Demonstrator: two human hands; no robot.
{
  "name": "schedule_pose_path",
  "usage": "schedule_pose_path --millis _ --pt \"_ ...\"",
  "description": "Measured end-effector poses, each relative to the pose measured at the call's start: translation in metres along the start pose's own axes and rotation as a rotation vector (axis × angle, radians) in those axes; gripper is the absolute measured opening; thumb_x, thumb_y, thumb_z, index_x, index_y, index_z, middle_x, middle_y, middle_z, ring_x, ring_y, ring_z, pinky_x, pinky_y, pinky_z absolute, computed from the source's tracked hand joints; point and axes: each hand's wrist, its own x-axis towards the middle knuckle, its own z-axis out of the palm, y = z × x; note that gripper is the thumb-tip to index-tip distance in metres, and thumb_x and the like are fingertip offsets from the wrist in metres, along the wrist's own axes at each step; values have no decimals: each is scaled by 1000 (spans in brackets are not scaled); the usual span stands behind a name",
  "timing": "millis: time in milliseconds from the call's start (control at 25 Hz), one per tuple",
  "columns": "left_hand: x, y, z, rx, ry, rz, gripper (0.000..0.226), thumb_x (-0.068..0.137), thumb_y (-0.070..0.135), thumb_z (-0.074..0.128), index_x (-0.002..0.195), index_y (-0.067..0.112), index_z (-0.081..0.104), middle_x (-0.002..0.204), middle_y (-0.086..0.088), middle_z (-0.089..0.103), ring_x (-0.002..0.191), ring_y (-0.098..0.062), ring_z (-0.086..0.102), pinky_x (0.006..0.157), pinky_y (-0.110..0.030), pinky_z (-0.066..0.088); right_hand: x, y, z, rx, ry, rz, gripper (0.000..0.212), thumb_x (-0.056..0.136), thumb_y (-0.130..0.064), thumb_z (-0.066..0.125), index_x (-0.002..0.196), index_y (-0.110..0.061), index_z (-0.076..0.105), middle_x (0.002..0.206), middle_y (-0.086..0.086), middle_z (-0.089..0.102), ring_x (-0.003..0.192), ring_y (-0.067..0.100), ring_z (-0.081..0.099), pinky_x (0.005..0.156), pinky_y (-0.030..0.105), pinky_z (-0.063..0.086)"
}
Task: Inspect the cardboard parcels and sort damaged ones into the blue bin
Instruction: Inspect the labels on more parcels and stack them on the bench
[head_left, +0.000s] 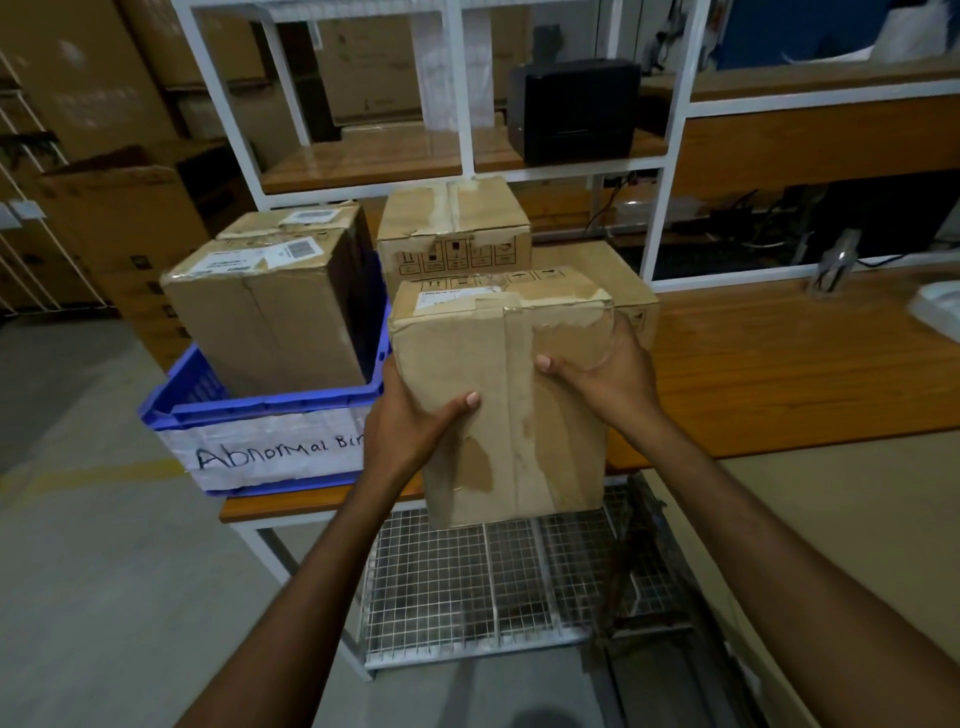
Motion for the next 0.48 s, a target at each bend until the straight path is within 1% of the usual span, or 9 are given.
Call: schedule_pose_path --millis 40,80,160,200,240,320,360,440,480 --pt "-5 -4 3 -11 13 -10 110 68 74 82 156 32 31 150 0 57 135 -29 56 103 -44 49 0 2 2 5 16 -9 96 71 -45 93 148 -24 39 141 -5 55 121 11 51 91 30 46" --pt "-6 -7 4 -14 22 -13 111 67 75 79 156 32 30 150 0 56 135 -29 56 104 -46 50 0 6 2 19 2 -3 97 71 -45 93 149 -25 37 139 -7 54 119 9 50 89 29 45" --pt "-7 -8 5 2 -22 -11 114 70 70 84 158 32 23 152 -3 54 135 -30 56 105 -49 50 -2 15 0 38 -80 41 108 69 -46 94 153 -30 27 138 -11 49 118 9 48 92 34 48" --pt "-7 -9 5 6 -58 -22 114 73 64 87 159 30 20 153 -5 54 135 -31 55 105 -48 49 -6 20 2 26 -103 61 111 68 -47 94 153 -31 24 139 -9 50 119 11 50 94 39 50" --pt "-8 -10 6 12 -81 -39 112 76 57 89 159 26 21 153 -7 54 135 -33 55 104 -46 48 -12 26 5 0 -97 73 110 68 -50 93 152 -31 25 140 -6 52 121 15 53 96 42 51" --pt "-12 -8 8 21 -58 -58 101 77 54 88 154 21 30 149 -8 58 133 -34 58 101 -43 49 -19 27 7 -25 -40 74 103 68 -53 92 149 -27 34 137 -3 57 122 20 57 96 43 53" --pt "-13 -7 6 9 -17 -60 96 77 55 88 150 22 36 145 -7 61 130 -32 60 101 -44 51 -18 24 6 -5 -19 65 99 69 -51 92 147 -25 37 133 -5 57 120 20 57 94 42 52" --pt "-12 -2 -2 -47 61 -76 89 74 58 89 141 24 43 138 -4 66 123 -29 65 98 -45 54 -15 17 -1 51 -36 42 98 69 -40 95 147 -24 39 129 -10 53 118 14 54 92 37 50" --pt "-12 -1 -6 -66 71 -86 89 72 58 91 139 24 43 137 -3 66 121 -27 65 98 -44 55 -14 17 -4 60 -66 26 99 69 -35 96 148 -23 38 130 -11 52 119 12 53 94 37 49"
